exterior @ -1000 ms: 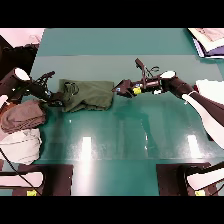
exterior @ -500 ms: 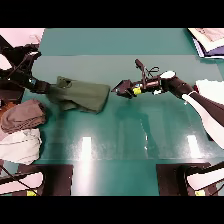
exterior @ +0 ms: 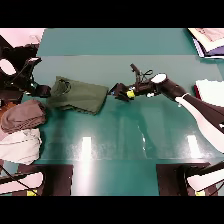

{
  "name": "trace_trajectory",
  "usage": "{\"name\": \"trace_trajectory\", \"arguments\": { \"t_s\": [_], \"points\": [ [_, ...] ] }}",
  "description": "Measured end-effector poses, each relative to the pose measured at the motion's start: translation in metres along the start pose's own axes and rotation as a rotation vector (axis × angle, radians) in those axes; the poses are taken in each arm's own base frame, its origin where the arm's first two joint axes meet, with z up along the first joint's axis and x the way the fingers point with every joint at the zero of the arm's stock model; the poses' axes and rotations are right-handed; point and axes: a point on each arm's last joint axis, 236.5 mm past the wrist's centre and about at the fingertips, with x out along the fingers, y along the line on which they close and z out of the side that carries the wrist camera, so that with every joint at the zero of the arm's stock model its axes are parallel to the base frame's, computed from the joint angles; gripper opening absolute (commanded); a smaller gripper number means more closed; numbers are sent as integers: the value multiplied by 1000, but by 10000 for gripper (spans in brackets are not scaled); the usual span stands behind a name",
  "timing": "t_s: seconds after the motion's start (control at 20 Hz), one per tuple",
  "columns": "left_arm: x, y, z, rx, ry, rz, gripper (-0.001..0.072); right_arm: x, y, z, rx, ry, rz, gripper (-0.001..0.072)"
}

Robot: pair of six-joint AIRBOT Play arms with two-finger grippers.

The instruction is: Fold the shirts.

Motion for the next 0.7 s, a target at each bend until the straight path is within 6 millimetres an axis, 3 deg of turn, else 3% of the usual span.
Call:
{"name": "trace_trajectory", "arguments": {
  "t_s": [0.25, 0.45, 0.5, 0.65, 0.7],
  "points": [
    [-10, -39, 22, -5, -83, -162, 35, 46, -9, -14, 91, 11, -14, 657],
    [-14, -51, 31, -10, -119, -214, 35, 92, 7, -11, 109, 3, 33, 653],
    [-14, -52, 32, -11, -123, -220, 35, 102, 11, -7, 109, -7, 41, 624],
    [-15, -55, 33, -11, -130, -231, 35, 130, 16, 5, 112, -46, 49, 33],
    [-15, -55, 33, -11, -130, -233, 35, 136, 19, 10, 106, -62, 53, 22]
  ]
}}
